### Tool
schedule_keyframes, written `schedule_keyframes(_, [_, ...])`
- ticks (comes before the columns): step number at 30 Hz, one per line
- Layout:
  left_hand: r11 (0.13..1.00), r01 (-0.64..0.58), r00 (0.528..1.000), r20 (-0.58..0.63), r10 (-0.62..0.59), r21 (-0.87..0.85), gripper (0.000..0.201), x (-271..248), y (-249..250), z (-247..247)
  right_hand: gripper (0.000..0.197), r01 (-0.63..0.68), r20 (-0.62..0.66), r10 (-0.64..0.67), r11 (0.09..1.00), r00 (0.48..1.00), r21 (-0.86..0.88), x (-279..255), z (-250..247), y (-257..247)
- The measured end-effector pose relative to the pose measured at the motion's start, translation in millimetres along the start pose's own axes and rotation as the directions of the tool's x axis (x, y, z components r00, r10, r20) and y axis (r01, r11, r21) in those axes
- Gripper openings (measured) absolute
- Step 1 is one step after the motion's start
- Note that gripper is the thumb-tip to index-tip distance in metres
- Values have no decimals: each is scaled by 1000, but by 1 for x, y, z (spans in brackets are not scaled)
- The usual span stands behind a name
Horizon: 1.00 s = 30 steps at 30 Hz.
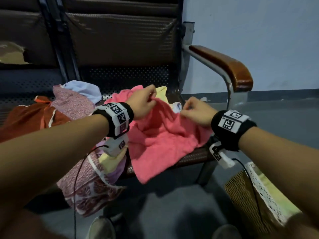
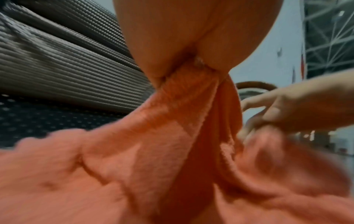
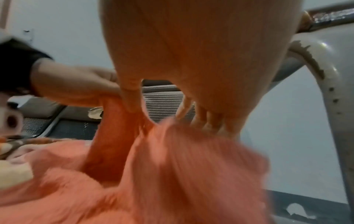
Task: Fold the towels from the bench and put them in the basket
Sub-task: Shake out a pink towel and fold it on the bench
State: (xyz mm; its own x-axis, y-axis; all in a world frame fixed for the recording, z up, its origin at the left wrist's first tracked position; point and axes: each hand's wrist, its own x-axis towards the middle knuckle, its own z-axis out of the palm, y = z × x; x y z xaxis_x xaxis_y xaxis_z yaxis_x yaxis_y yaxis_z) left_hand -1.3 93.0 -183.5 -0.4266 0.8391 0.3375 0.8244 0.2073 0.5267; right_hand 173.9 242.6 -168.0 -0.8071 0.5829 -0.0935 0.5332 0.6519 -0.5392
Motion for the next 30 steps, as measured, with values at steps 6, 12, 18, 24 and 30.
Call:
schedule_keyframes(6, [988,-150,989,9,150,33,19,-1,55,7,22,317,-87,-305,919,948,234,1,8,-29])
schedule_keyframes(12, [927,-175,965,245,94,332,45,-6,4,-21,33,303,-356,-183,898,917,319,7,-12,-42])
schedule_keyframes(18, [876,187,956,121,-266,445,25,-21,-34,-28,28,179,-446,-2,918,895,355,10,-35,-17])
schedule_keyframes(24, [822,538,823,-94,-560,-186,29,-4,8,-48,36,120,-324,-68,982,944,143,6,-20,-19])
schedule_keyframes(30, [508,440,822,105,-559,-740,28,2,52,-42,11,306,-307,-246,938,919,161,0,-9,-43])
